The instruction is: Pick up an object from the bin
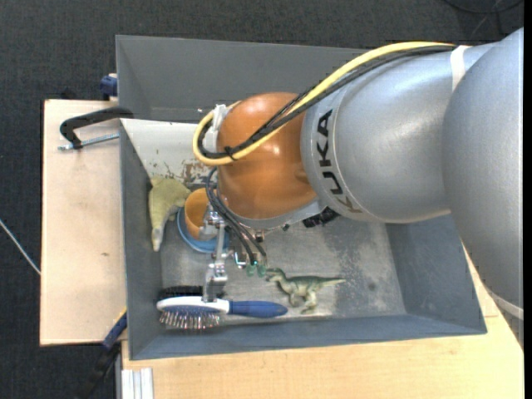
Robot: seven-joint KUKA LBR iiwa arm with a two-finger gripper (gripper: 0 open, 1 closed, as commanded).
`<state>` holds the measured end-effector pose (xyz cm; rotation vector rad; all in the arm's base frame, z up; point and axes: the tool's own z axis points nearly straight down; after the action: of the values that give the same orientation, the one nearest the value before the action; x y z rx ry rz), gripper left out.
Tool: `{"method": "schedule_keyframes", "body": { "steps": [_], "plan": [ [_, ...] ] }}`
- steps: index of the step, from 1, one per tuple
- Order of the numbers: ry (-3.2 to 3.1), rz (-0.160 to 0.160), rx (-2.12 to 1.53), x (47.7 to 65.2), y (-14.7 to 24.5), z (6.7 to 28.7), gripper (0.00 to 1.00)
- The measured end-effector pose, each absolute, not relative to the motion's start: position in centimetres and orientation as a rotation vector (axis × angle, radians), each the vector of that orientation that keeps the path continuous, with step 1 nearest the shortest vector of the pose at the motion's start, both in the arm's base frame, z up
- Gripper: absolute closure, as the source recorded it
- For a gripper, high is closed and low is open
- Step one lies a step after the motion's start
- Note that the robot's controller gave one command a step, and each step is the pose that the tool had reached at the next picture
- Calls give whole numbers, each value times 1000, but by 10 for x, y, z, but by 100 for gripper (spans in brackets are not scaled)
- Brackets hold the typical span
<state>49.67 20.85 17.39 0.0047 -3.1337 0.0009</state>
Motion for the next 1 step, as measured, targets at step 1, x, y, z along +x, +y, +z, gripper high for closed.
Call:
{"method": "schedule_keyframes", "body": {
  "steps": [1],
  "plan": [
    [-3129, -7, 293, 498, 200, 71, 0]
  ]
}}
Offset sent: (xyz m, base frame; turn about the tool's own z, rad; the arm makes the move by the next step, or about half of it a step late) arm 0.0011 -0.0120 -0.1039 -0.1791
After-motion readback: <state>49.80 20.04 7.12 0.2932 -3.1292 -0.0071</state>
